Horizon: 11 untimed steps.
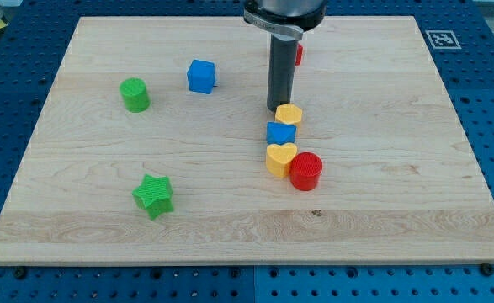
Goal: Place your arm parallel to the blue triangle
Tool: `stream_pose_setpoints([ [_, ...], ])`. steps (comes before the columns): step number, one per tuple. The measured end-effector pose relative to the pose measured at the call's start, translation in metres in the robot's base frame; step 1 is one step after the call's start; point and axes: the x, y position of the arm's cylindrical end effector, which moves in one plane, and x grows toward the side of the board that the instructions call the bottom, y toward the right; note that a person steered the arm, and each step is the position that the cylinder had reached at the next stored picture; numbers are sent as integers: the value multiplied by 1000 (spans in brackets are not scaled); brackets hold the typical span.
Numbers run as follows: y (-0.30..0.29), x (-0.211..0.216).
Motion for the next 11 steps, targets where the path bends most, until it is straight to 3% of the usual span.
stream_pose_setpoints([
  [1,22,-17],
  [3,71,1],
  [5,85,13],
  [9,98,95],
  [11,98,82],
])
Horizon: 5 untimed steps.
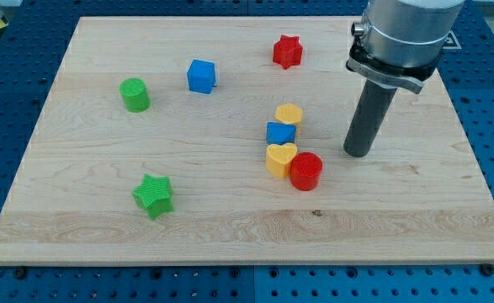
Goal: Place your arm parallel to the blue triangle
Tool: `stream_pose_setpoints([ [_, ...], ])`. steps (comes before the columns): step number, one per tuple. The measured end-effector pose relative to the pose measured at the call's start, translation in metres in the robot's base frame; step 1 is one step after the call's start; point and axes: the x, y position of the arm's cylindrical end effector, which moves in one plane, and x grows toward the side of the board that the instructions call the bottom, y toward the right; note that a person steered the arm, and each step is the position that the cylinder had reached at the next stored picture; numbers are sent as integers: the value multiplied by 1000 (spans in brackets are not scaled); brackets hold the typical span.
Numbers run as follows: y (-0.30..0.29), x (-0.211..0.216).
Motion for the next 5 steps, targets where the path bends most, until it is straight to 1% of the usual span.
stream_pose_setpoints([
  [1,0,0],
  [2,2,-10],
  [3,5,-29],
  [4,5,-29],
  [5,12,-53],
])
